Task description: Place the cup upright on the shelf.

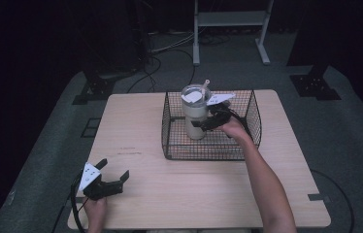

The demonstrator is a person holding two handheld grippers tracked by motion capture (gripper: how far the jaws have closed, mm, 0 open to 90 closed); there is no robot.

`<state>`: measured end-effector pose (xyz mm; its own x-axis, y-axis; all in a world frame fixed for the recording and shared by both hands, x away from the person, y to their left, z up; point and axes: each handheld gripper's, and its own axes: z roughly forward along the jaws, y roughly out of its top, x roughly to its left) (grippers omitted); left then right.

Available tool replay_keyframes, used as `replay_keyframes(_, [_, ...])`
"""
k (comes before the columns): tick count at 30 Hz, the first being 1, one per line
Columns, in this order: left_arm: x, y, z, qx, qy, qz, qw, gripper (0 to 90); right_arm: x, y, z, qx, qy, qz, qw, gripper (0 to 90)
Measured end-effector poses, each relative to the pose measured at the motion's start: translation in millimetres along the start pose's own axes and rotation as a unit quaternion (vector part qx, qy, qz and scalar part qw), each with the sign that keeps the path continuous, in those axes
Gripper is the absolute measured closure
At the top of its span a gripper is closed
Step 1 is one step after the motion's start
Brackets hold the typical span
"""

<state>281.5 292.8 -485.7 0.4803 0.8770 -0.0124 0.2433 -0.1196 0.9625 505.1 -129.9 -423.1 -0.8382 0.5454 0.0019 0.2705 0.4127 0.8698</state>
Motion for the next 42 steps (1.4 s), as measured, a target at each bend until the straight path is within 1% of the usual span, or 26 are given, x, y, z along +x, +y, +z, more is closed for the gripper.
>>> replay_keyframes(2, [0.1,0.0,0.0,-0.001,-0.001,0.000,1.0000,0.0,-0.3,0.2,-1.6,0.004,0.000,-0.004,1.0000,8.6])
replay_keyframes(7, [-0.2,-0.1,-0.5,-0.002,-0.002,0.001,1.0000,0.0,1.3,1.9,-6.6,0.012,-0.005,-0.004,0.9999,8.7])
replay_keyframes(8, [-0.2,-0.2,-0.6,-0.002,-0.002,0.001,1.0000,0.0,1.2,2.1,-7.2,0.011,-0.006,-0.010,0.9999,8.7])
replay_keyframes(15, [-0.3,-0.3,-1.0,-0.002,-0.002,0.002,1.0000,0.0,2.4,3.4,-14.1,0.015,-0.010,-0.003,0.9998,8.7])
replay_keyframes(16, [-0.3,-0.3,-0.9,-0.002,-0.002,0.001,1.0000,0.0,1.9,3.3,-14.7,0.014,-0.011,-0.007,0.9998,8.7])
replay_keyframes(18, [-0.3,-0.3,-0.8,-0.002,-0.002,0.001,1.0000,0.0,1.7,3.4,-17.8,0.015,-0.013,-0.006,0.9998,8.8])
replay_keyframes(20, [-0.3,-0.3,-0.9,-0.002,-0.002,0.001,1.0000,0.0,2.3,3.8,-21.6,0.017,-0.013,0.004,0.9998,8.8])
replay_keyframes(23, [-0.4,-0.3,-1.1,-0.002,-0.003,0.002,1.0000,0.0,3.4,4.4,-26.1,0.019,-0.012,0.002,0.9997,8.8])
replay_keyframes(29, [-0.4,-0.4,-1.2,-0.003,-0.002,0.002,1.0000,0.0,6.4,10.1,-36.1,0.016,-0.009,0.012,0.9998,8.8])
replay_keyframes(30, [-0.4,-0.4,-1.2,-0.002,-0.002,0.002,1.0000,0.0,6.8,11.0,-37.9,0.017,-0.009,0.011,0.9998,8.8])
replay_keyframes(32, [-0.4,-0.3,-1.1,-0.002,-0.002,0.001,1.0000,0.0,7.6,12.4,-41.5,0.020,-0.015,0.007,0.9997,8.7])
replay_keyframes(35, [-0.4,-0.3,-0.9,-0.002,-0.002,0.002,1.0000,0.0,9.0,14.2,-47.9,0.022,-0.017,0.013,0.9995,8.8])
replay_keyframes(36, [-0.5,-0.3,-0.9,-0.002,-0.002,0.002,1.0000,0.0,9.1,14.6,-50.0,0.021,-0.018,0.009,0.9996,8.8])
replay_keyframes(40, [-0.6,-0.3,-0.9,0.000,-0.001,0.004,1.0000,0.0,11.5,15.9,-58.3,0.025,-0.022,0.005,0.9994,8.8])
replay_keyframes(42, [-0.8,-0.3,-0.9,-0.001,-0.001,0.004,1.0000,0.0,12.3,15.5,-61.9,0.027,-0.026,-0.003,0.9993,8.8])
